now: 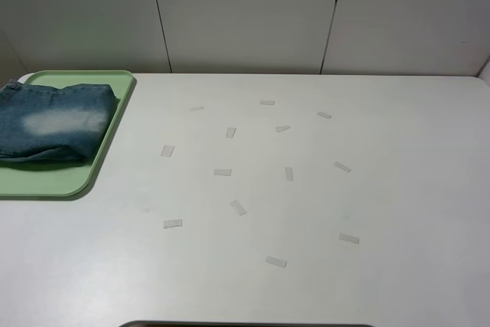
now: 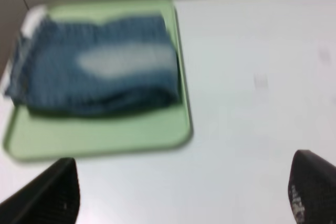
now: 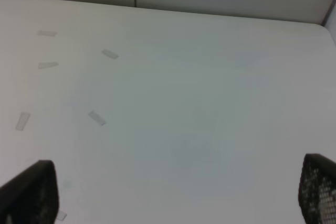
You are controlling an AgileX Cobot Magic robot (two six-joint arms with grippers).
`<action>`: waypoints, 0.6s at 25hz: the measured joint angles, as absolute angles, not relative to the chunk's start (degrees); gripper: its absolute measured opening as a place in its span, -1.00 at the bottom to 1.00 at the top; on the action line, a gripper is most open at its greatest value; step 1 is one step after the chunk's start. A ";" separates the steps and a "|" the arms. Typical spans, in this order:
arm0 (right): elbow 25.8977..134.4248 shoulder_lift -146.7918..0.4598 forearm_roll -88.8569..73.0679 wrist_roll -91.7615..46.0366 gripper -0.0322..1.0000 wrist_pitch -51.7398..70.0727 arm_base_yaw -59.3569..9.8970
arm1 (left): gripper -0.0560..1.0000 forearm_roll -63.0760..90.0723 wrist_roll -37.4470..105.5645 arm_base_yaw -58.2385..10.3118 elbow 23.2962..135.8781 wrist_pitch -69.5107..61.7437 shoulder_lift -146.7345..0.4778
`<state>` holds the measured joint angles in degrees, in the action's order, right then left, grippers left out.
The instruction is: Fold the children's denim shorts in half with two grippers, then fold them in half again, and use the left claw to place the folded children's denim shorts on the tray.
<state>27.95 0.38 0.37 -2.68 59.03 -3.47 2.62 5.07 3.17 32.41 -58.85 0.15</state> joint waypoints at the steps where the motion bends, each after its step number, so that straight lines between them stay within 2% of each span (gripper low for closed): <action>1: 27.95 0.38 0.37 -2.68 0.41 59.03 -3.47 | 0.61 2.62 4.88 3.11 32.41 -60.76 0.15; 5: 27.95 0.38 0.37 -2.68 0.41 59.03 -3.47 | 0.61 2.00 2.67 3.11 32.23 -66.90 0.15; 15: 27.95 0.38 0.37 -2.68 0.41 59.03 -3.47 | 0.61 -0.90 0.59 3.11 30.07 -65.63 0.17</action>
<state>27.95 0.38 0.37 -2.68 59.03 -3.47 -0.90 0.59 3.11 30.07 -65.63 0.17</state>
